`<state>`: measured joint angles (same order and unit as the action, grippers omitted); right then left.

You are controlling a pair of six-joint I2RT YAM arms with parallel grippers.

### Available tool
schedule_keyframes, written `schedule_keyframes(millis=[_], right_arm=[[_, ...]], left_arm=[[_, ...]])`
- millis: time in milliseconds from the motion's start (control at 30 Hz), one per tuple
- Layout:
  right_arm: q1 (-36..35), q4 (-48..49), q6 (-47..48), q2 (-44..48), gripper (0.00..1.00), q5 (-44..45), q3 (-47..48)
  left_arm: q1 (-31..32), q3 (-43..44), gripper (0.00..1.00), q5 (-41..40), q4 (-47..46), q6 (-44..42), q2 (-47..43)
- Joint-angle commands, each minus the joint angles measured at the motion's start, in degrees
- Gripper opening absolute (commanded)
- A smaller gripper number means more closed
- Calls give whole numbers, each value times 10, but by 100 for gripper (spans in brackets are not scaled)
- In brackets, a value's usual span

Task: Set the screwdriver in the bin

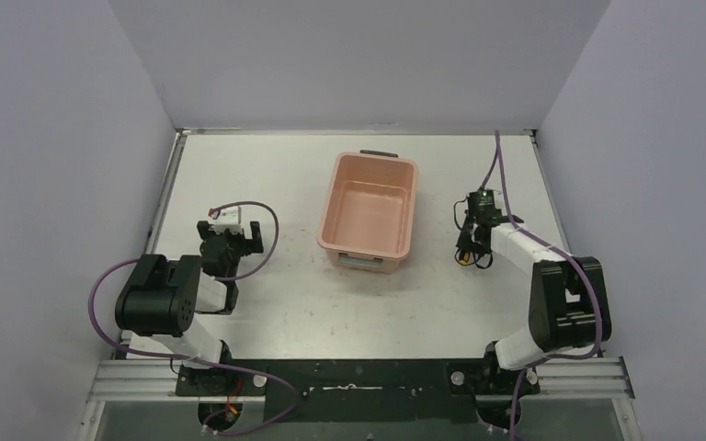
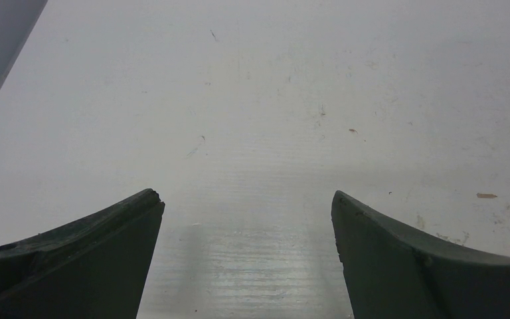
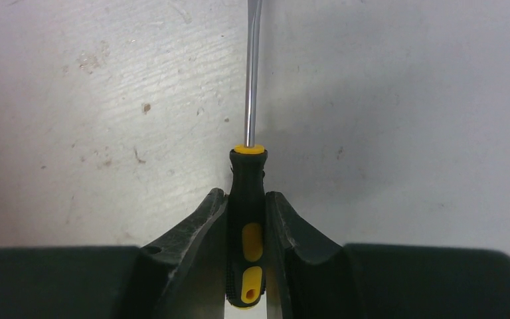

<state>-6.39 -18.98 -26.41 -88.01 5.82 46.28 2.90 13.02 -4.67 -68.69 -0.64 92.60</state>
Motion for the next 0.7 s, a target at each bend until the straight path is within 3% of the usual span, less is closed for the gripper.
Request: schedule_keyframes(millis=[0,333,667], right_arm=[[-1,-73,3,87,0,-3,82],[-47,-233,-8,153,0,-8,306],[-272,-153,-69,81,0,13,391]], left_arm=[[-2,11,97,3,-18,3,-2],[-2,10,97,2,-18,3,-2],[-2,11,97,2,-18,3,-2]])
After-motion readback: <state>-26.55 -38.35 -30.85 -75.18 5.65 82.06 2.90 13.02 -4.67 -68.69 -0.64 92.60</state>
